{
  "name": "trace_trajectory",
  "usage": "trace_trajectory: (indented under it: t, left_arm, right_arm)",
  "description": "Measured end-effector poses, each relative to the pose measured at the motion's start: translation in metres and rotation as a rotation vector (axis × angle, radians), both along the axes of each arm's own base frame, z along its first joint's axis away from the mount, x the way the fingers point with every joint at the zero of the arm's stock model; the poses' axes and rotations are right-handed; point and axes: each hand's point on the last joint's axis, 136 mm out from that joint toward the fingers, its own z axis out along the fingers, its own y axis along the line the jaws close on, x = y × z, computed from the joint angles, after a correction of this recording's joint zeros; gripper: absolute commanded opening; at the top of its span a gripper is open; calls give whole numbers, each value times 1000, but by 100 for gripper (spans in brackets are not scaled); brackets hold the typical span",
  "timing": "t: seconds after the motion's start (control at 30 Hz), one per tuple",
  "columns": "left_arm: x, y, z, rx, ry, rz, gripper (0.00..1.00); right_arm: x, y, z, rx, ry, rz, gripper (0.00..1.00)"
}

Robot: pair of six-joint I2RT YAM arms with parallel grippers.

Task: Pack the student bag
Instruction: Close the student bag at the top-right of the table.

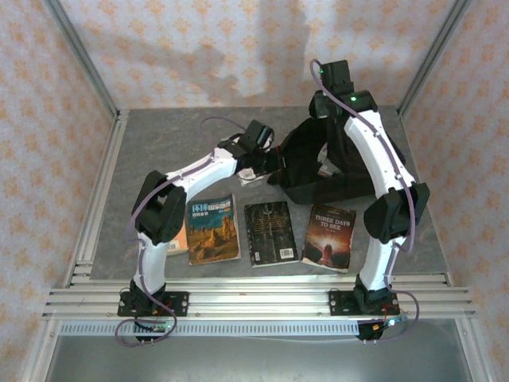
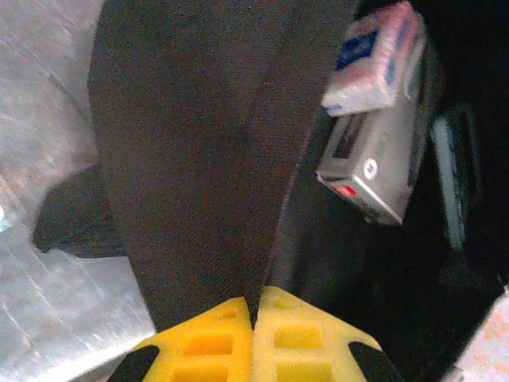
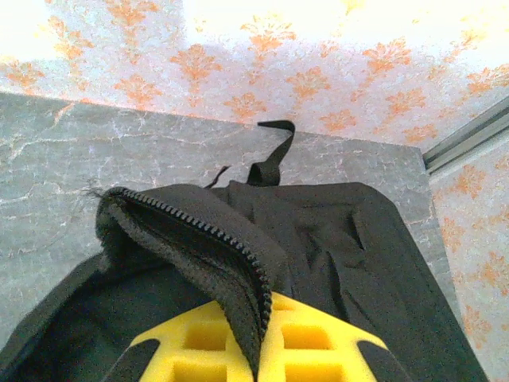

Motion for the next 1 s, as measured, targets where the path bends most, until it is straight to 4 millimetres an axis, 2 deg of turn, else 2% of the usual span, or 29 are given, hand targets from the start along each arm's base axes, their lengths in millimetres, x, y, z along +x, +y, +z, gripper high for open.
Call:
trace_trajectory:
  t: [0.17, 0.3, 0.4, 0.53, 0.6, 0.67, 0.73, 0.77, 0.83, 0.9, 0.93, 1.0]
  left_arm:
    - [-14, -15, 29, -63, -38, 4, 0]
    - [-15, -22, 30, -72, -37, 19, 0]
    - [-21, -31, 24, -76, -24, 12, 0]
    - [-30, -40, 13, -62, 1, -2, 0]
    - [-33, -39, 9, -37, 4, -3, 8]
    - [-35, -36, 5, -10, 6, -10, 17]
    - [-37, -32, 1, 17, 10, -16, 37]
    - [-37, -30, 0, 29, 9, -16, 43]
    - [-38, -24, 2, 44, 8, -15, 56]
    - [-37, -16, 14, 48, -10, -12, 62]
    - [-36, -11, 22, 42, -20, -6, 62]
    - [-31, 2, 46, 22, -62, 10, 62]
  right_arm:
    - [1, -1, 9, 9, -21, -13, 0]
    - [-1, -8, 5, 3, -18, -59, 0]
    - [-10, -18, -12, -2, -4, -118, 3]
    - [-32, -24, -44, 23, 30, -161, 7]
    - [-51, -25, -61, 34, 58, -167, 9]
    - [-64, -21, -69, 46, 65, -162, 14]
    - [-70, -16, -69, 64, 55, -155, 17]
    - [-73, -15, -68, 69, 47, -153, 19]
    - [-75, -16, -64, 76, 32, -153, 36]
    - [-76, -15, -59, 92, 16, -142, 57]
    - [-77, -12, -56, 109, 9, -126, 62]
    - [-80, -3, -49, 157, -7, -81, 66]
